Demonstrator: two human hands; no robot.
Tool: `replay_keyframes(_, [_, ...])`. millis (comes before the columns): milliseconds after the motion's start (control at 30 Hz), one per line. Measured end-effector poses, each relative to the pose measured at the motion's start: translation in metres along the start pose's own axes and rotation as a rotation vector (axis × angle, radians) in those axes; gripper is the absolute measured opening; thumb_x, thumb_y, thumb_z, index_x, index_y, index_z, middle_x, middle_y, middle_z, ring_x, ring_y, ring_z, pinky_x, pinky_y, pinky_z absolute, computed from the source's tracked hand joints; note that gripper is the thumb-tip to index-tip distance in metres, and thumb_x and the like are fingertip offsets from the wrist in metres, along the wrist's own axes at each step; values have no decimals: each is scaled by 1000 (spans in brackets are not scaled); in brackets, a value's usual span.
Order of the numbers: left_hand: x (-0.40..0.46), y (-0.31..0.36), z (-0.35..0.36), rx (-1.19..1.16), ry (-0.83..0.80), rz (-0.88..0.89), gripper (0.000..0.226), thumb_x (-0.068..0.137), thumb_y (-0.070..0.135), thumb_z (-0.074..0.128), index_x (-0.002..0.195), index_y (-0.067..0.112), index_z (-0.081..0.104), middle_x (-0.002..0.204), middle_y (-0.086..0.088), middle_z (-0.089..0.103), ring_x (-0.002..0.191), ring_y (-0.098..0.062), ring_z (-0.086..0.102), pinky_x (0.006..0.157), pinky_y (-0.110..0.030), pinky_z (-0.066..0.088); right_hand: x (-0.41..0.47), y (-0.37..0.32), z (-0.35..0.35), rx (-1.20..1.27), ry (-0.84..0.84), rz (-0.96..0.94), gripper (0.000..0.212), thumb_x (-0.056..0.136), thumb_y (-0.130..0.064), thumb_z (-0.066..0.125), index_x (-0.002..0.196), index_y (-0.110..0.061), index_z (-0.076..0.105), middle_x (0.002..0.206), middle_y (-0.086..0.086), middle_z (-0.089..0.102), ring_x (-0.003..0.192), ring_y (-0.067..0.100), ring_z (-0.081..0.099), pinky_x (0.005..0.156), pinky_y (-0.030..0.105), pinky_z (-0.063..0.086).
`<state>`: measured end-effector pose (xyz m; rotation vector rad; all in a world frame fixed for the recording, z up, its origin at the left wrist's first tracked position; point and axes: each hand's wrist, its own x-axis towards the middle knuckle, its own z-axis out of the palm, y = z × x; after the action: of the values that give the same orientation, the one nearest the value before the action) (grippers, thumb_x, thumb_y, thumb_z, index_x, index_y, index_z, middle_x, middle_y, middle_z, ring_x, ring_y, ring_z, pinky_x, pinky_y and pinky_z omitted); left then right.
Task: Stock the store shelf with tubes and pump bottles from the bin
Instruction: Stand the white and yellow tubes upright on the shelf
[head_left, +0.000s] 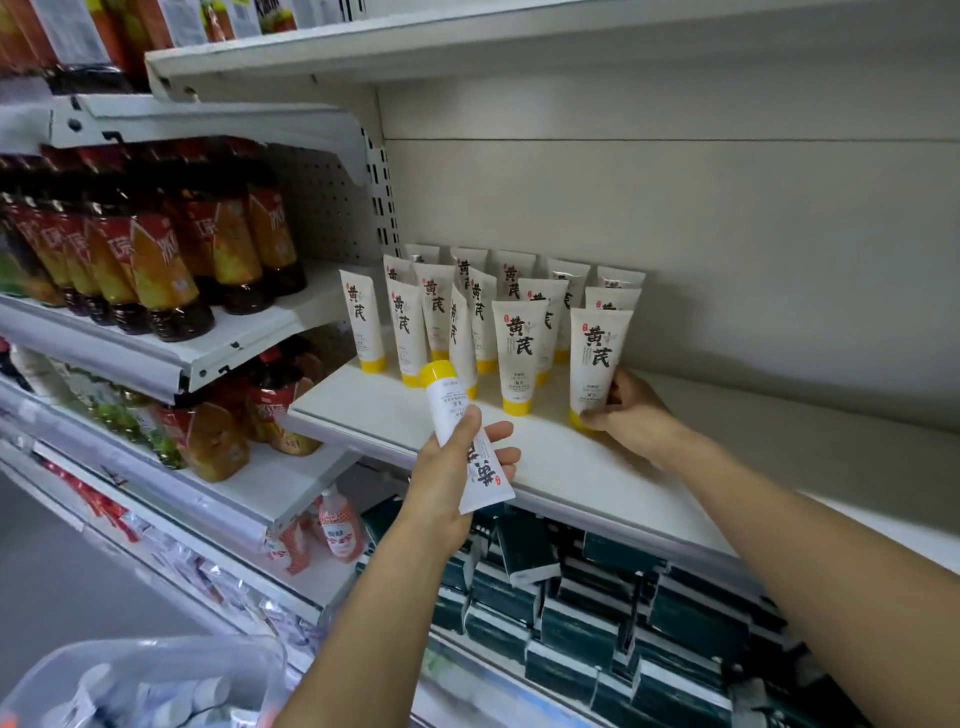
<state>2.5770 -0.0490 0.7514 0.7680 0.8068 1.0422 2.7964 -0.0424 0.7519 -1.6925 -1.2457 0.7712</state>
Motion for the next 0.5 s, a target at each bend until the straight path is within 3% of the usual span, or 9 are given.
replay_keyframes(67, [-1, 0, 2, -3, -4, -27, 28, 98, 39, 49, 112, 16, 54, 97, -12, 74, 67, -23, 68, 65, -34, 58, -3, 1, -1, -33, 29, -8, 54, 76, 0, 72, 121, -18, 50, 107, -3, 63, 97, 14, 60, 82, 26, 49])
replay_keyframes(200, [-3, 0, 4, -18, -47, -81, 37, 99, 51, 37, 111, 20, 54, 96, -12, 74, 69, -24, 70, 65, -34, 58, -8, 4, 0, -65, 119, 16, 42, 79, 8, 58, 116, -11, 47, 106, 3, 61, 101, 22, 59, 95, 38, 49])
replay_keyframes(267, [-4, 0, 4, -17, -73, -98, 36, 99, 52, 35, 107, 23, 54, 97, -14, 74, 69, -26, 69, 68, -36, 56, -11, 6, 0, -75, 169, 32, 40, 79, 11, 51, 114, -9, 47, 104, 8, 59, 98, 26, 58, 90, 38, 49])
replay_keyframes(333, [-6, 0, 4, -6, -95, -124, 34, 100, 50, 36, 104, 22, 56, 98, -15, 73, 69, -27, 67, 69, -37, 54, -16, 7, 0, -111, 247, 46, 35, 79, 12, 46, 109, -8, 45, 98, 10, 53, 89, 26, 52, 76, 31, 45])
replay_keyframes(400, [-8, 2, 2, 16, -109, -152, 30, 100, 44, 42, 104, 18, 56, 97, -17, 72, 65, -27, 66, 66, -36, 54, -24, 10, -2, -166, 394, 28, 28, 78, 11, 46, 98, -8, 44, 90, 10, 49, 82, 25, 48, 70, 28, 38])
replay_keyframes(500, [-11, 5, -6, 43, -131, -210, 27, 99, 35, 49, 110, 11, 55, 91, -18, 72, 60, -26, 62, 63, -35, 53, -41, 9, 2, -234, 532, -51, 23, 76, 9, 44, 85, -12, 41, 77, 3, 46, 74, 26, 47, 67, 38, 40])
